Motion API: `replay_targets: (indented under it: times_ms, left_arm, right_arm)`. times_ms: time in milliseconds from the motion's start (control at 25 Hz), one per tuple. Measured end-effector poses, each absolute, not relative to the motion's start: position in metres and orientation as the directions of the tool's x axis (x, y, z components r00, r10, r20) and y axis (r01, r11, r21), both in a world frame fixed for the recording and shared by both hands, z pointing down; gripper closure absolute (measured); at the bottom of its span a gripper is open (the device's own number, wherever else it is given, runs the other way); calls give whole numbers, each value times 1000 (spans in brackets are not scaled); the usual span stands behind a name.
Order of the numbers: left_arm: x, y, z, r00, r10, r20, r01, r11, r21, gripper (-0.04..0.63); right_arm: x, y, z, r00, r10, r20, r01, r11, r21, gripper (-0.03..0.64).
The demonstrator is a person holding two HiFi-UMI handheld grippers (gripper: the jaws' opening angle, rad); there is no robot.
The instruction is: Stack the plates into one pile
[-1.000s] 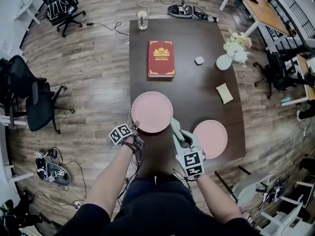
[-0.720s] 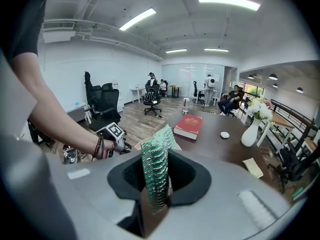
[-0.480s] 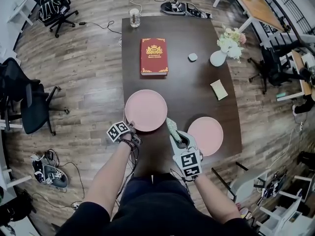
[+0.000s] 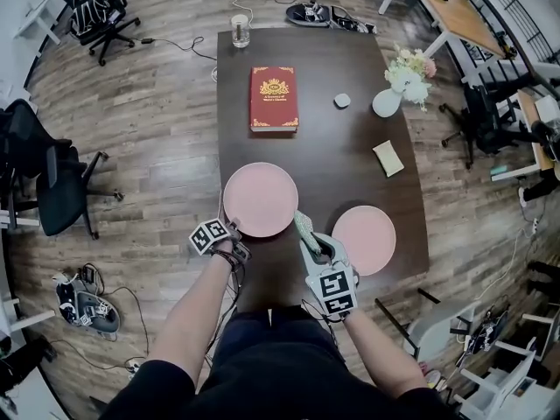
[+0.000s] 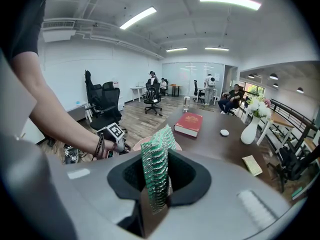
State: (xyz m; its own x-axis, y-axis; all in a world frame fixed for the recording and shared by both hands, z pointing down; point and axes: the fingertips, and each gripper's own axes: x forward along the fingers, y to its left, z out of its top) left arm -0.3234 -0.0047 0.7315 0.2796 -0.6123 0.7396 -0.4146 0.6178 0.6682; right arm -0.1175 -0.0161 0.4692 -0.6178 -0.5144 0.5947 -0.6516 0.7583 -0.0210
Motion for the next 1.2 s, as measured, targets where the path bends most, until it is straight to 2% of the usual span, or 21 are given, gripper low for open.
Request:
replay_targets:
  times_ms: [640,1200]
  left_arm:
    - [-306,62,704,334,-597,729,-516,532,672,574]
    - [-279,128,696,374,-523,766,-589,504,632,574]
  right_arm:
    - [-129,11,469,-651,-486,583,-612,791,-25,531]
    - [-127,50,513,-611,-417,673,-535,844,38,531]
